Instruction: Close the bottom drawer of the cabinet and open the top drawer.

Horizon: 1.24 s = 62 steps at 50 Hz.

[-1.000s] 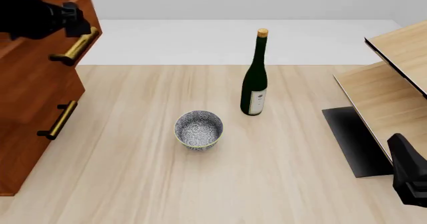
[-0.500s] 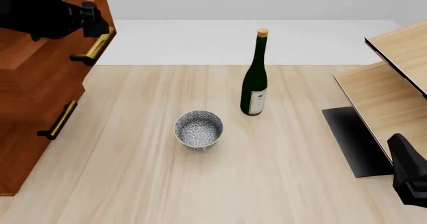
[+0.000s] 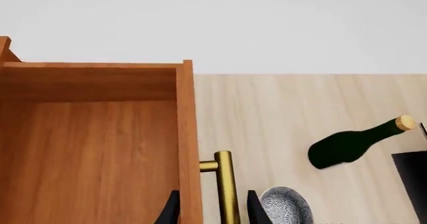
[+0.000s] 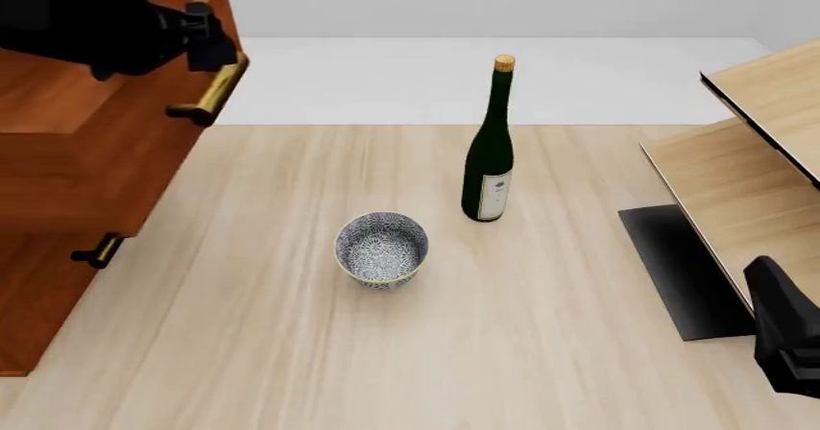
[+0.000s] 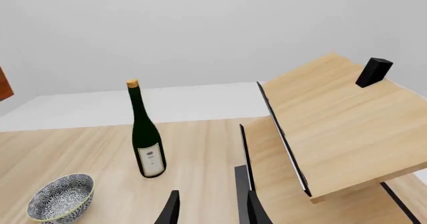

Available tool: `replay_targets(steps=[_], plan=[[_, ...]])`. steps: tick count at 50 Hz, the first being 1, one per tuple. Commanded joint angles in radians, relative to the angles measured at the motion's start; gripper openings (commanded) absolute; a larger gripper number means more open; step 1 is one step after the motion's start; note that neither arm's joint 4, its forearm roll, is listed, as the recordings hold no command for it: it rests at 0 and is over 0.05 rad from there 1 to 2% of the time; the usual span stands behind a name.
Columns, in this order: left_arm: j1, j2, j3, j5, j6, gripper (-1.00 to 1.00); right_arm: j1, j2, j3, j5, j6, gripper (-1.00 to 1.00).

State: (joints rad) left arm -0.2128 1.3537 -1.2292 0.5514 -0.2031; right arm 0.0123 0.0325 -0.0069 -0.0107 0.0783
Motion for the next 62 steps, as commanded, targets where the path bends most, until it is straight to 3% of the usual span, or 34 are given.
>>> replay_targets(steps=[1,62], plan=[[-0.037,0.031,0.025,-0.01,0.023,1.0,-0.001,-0.001,0.0,0.001,-0.001,1.0],[-0.213,0.042,0.024,-0.064,-0.083,1.0,-0.001,-0.006,0.0,0.006,-0.002,1.0]])
